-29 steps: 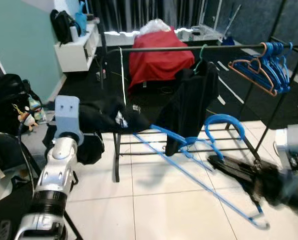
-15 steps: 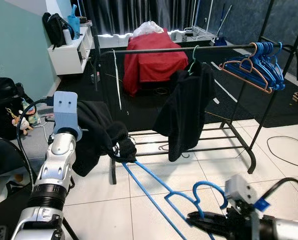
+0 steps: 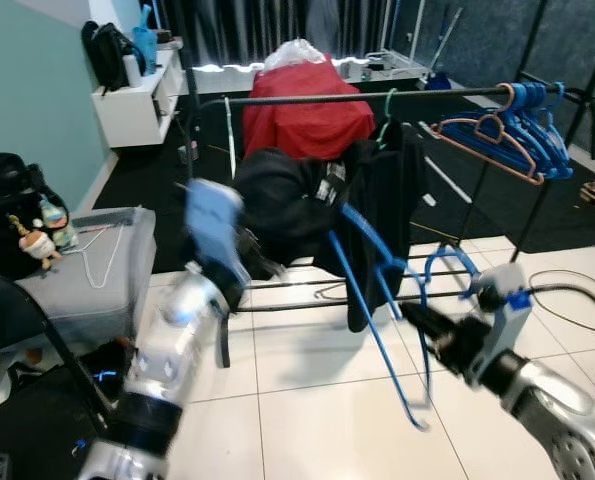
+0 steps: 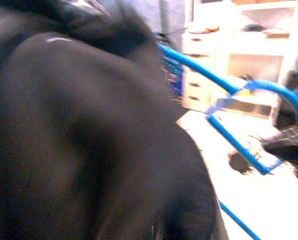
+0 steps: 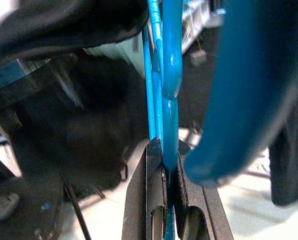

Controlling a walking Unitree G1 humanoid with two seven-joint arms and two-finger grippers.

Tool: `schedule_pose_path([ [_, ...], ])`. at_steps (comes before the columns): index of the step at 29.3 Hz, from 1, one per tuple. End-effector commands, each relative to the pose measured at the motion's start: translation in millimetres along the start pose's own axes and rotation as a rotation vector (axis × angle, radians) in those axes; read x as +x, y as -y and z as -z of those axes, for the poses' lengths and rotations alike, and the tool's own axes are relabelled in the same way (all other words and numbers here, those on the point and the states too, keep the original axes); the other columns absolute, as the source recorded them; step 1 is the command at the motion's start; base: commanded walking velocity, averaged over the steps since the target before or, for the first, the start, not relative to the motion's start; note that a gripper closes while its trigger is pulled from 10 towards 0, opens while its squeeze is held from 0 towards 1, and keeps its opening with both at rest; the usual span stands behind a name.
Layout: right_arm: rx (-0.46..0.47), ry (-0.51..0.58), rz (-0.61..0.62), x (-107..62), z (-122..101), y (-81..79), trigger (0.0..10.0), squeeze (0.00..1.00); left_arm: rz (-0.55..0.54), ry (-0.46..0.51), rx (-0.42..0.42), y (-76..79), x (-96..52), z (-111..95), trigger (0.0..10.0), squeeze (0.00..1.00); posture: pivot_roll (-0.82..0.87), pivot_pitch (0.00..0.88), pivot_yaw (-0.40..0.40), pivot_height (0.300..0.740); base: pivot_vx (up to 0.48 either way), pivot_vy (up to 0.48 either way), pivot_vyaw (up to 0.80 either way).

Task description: Hang hanger

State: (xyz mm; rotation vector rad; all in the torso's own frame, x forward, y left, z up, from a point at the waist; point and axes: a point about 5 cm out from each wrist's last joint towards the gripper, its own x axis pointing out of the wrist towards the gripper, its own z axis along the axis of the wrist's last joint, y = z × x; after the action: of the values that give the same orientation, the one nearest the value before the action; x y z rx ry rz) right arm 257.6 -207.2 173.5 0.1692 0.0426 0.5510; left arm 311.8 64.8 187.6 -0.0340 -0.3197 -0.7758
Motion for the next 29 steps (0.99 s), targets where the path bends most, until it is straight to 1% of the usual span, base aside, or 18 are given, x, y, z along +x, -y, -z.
schedule_pose_path([
  [1, 0.016, -0.033, -0.052, 0.0, 4, -6.5, 0.0, 0.00, 0.040, -0.005, 0.047, 2.1, -1.3, -2, 0.0, 0.00, -0.22, 0.000, 0.032, 0.740, 0.000, 0.000, 0.00],
  [2, -0.001, -0.161, -0.210, -6.5, 20, -25.2, 0.0, 0.00, 0.041, -0.017, 0.080, 2.3, -1.2, 1, 0.0, 0.00, -0.22, 0.000, 0.027, 0.740, 0.000, 0.000, 0.00],
  [3, 0.002, -0.253, -0.324, -13.1, 32, -39.1, 0.0, 0.00, 0.045, -0.022, 0.101, 2.4, -1.5, 2, 0.0, 0.00, -0.22, 0.000, 0.027, 0.740, 0.000, 0.000, 0.00],
  [4, 0.002, -0.253, -0.324, -13.1, 32, -39.1, 0.0, 0.00, 0.045, -0.022, 0.101, 2.4, -1.5, 2, 0.0, 0.00, -0.22, 0.000, 0.027, 0.740, 0.000, 0.000, 0.00],
  [5, 0.137, -0.232, -0.557, -28.7, 29, -67.9, 0.0, 0.00, 0.034, -0.034, 0.152, -2.0, -1.5, 3, 0.0, 0.00, -0.22, 0.000, 0.026, 0.740, 0.000, 0.000, 0.00],
  [7, 0.137, -0.232, -0.557, -28.7, 29, -67.9, 0.0, 0.00, 0.034, -0.034, 0.152, -2.0, -1.5, 3, 0.0, 0.00, -0.22, 0.000, 0.026, 0.740, 0.000, 0.000, 0.00],
  [9, 0.210, -0.192, -0.708, -47.0, 16, -80.3, 0.0, 0.00, -0.019, -0.059, 0.224, -12.7, -1.9, 4, 0.0, 0.00, -0.23, 0.000, 0.029, 0.740, 0.000, 0.000, 0.00],
  [10, 0.237, -0.153, -0.731, -53.0, 8, -78.8, 0.0, 0.00, -0.041, -0.071, 0.259, -17.1, -2.2, 4, 0.0, 0.00, -0.23, 0.000, 0.029, 0.740, 0.000, 0.000, 0.00],
  [13, 0.261, -0.109, -0.729, -56.5, 1, -74.4, 0.0, 0.00, -0.049, -0.084, 0.283, -19.6, -3.3, 4, 0.0, 0.00, -0.23, 0.000, 0.029, 0.740, 0.000, 0.000, 0.00],
  [14, 0.253, -0.130, -0.717, -58.8, 1, -71.8, 0.0, 0.00, -0.060, -0.096, 0.302, -22.0, -4.4, 5, 0.0, 0.00, -0.23, 0.000, 0.032, 0.740, 0.000, 0.000, 0.00],
  [17, 0.243, -0.153, -0.709, -60.2, 2, -70.4, 0.0, 0.00, -0.067, -0.104, 0.314, -23.5, -5.2, 5, 0.0, 0.00, -0.23, 0.000, 0.032, 0.740, 0.000, 0.000, 0.00],
  [19, 0.249, -0.183, -0.733, -63.7, 5, -74.6, 0.0, 0.00, -0.082, -0.110, 0.334, -25.7, -5.8, 6, 0.0, 0.00, -0.23, 0.000, 0.031, 0.740, 0.000, 0.000, 0.00],
  [20, 0.206, -0.306, -0.744, -69.2, 19, -79.2, 0.0, 0.00, -0.099, -0.110, 0.350, -27.8, -5.6, 5, 0.0, 0.00, -0.24, 0.000, 0.032, 0.740, 0.000, 0.000, 0.00],
  [21, 0.179, -0.391, -0.758, -74.3, 28, -82.9, 0.0, 0.00, -0.109, -0.108, 0.360, -29.0, -5.2, 5, 0.0, 0.00, -0.24, 0.000, 0.032, 0.740, 0.000, 0.000, 0.00],
  [24, 0.227, -0.334, -0.759, -74.9, 22, -83.0, 0.0, 0.00, -0.129, -0.101, 0.377, -31.3, -4.9, 3, 0.0, 0.00, -0.23, 0.000, 0.030, 0.740, 0.000, 0.000, 0.00],
  [26, 0.232, -0.181, -0.675, -78.6, -2, -61.3, 0.0, 0.00, -0.160, -0.102, 0.396, -37.5, -7.8, 3, 0.0, 0.00, -0.23, 0.000, 0.031, 0.740, 0.000, 0.000, 0.00],
  [27, 0.232, -0.181, -0.675, -78.6, -2, -61.3, 0.0, 0.00, -0.160, -0.102, 0.396, -37.5, -7.8, 3, 0.0, 0.00, -0.23, 0.000, 0.031, 0.740, 0.000, 0.000, 0.00],
  [29, 0.212, -0.103, -0.602, -85.4, -18, -43.8, 0.0, 0.00, -0.179, -0.110, 0.420, -42.7, -10.8, 3, 0.0, 0.00, -0.23, 0.000, 0.030, 0.740, 0.000, 0.000, 0.00],
])
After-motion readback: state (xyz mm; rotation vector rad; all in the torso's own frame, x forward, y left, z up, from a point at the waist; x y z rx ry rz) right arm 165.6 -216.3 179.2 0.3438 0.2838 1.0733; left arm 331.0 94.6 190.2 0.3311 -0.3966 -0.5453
